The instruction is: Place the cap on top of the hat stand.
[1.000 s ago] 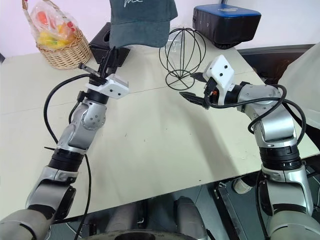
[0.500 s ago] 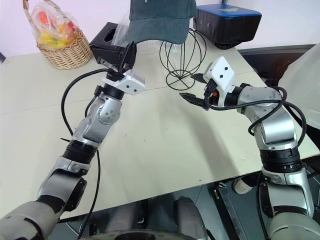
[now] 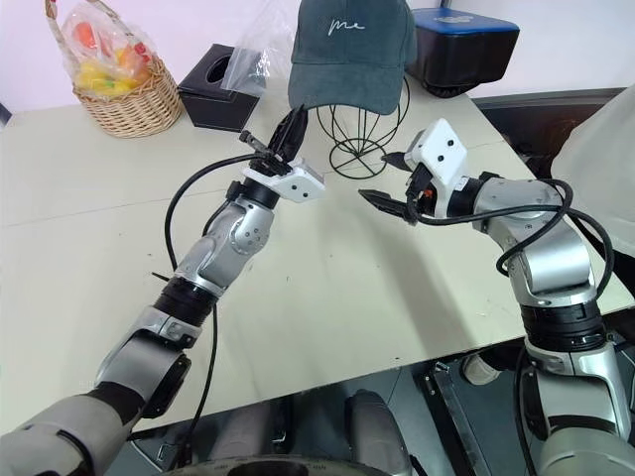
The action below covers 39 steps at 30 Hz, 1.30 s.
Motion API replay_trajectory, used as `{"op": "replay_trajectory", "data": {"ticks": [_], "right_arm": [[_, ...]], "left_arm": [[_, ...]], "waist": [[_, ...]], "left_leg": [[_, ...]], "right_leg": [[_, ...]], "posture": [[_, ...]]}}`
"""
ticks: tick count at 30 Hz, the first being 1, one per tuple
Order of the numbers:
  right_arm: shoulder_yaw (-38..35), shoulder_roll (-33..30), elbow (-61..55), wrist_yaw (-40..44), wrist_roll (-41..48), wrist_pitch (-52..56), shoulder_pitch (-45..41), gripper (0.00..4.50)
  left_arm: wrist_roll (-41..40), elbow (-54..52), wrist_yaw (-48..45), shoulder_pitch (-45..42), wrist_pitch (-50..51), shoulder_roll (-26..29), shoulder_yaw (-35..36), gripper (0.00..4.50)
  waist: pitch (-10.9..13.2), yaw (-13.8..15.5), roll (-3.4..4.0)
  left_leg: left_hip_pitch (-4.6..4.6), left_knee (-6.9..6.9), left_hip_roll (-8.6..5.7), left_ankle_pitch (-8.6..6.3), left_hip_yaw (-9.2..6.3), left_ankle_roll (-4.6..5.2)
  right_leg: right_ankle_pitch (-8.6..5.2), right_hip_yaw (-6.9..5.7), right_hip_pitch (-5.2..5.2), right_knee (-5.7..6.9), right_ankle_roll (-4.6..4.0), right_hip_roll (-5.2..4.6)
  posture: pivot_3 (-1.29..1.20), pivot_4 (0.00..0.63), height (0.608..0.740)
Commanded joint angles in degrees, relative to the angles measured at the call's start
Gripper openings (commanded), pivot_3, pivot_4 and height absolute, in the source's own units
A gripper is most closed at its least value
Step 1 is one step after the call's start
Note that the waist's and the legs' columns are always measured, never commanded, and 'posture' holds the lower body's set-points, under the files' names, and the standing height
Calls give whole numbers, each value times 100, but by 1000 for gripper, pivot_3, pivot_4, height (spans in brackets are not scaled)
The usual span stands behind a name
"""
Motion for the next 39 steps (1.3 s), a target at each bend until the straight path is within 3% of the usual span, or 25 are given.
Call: {"op": "replay_trajectory", "data": {"ticks": [1,39], "right_arm": [[-261,-85,-283,-46,122,19,-7,3487],[-257,-187,-487,-108,282,216,159,3487]], "left_arm": [[306,-10,287,-275,257,-173,-174,11],[902,84,881,-68,1865,-1236,-904,11]], "waist": [[0,16,0],[1,109,-1]], "left_leg": [[0,0,-1,0,0,0],[0,4,-2,1,1,-1]], "right_leg": [[0,0,0,0,0,0],[0,3,0,3,0,1]], "posture": [[0,150,740],[0,150,740]]}}
